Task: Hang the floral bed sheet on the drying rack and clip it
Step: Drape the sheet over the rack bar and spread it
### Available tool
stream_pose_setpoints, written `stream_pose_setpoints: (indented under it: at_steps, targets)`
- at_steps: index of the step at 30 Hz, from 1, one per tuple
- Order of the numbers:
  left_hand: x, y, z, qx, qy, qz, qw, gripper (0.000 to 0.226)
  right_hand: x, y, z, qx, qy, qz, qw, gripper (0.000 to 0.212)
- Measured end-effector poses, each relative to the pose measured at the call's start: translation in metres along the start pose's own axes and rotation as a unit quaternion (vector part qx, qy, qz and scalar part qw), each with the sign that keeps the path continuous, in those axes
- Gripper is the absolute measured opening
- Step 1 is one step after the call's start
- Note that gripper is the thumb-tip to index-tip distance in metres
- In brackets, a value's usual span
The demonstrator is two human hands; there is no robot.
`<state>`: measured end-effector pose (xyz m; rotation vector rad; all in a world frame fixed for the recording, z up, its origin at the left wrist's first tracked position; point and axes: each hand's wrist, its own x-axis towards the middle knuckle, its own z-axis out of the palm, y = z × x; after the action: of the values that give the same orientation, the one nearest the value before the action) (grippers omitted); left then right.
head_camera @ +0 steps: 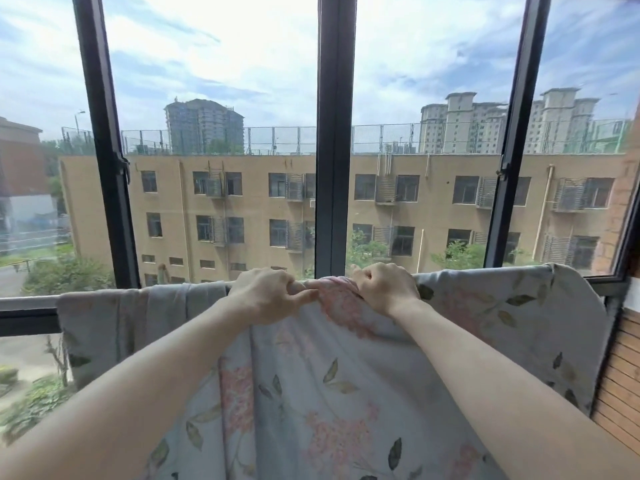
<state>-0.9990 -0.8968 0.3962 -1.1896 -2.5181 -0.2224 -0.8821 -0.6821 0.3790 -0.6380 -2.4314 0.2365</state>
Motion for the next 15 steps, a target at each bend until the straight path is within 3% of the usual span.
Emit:
stream_pose_setpoints:
  at_steps: [5,10,15]
  targets:
    - [0.012,-0.007,0.003,0.001,-0.014,-0.009,1.0,0.08,-0.03,0.064,0.004,0.105,0.187,-0.024,0.977,0.014]
    - [0.016,-0.016,0.006,-0.013,-0.02,-0.028,0.999,0.094,-0.054,0.167,-0.027,0.035,0.237,0.064,0.969,0.035]
    - [0.026,-0.003,0.003,-0.019,-0.053,-0.056,0.997,0.094,-0.038,0.245,-0.076,-0.013,0.252,0.168,0.953,0.041]
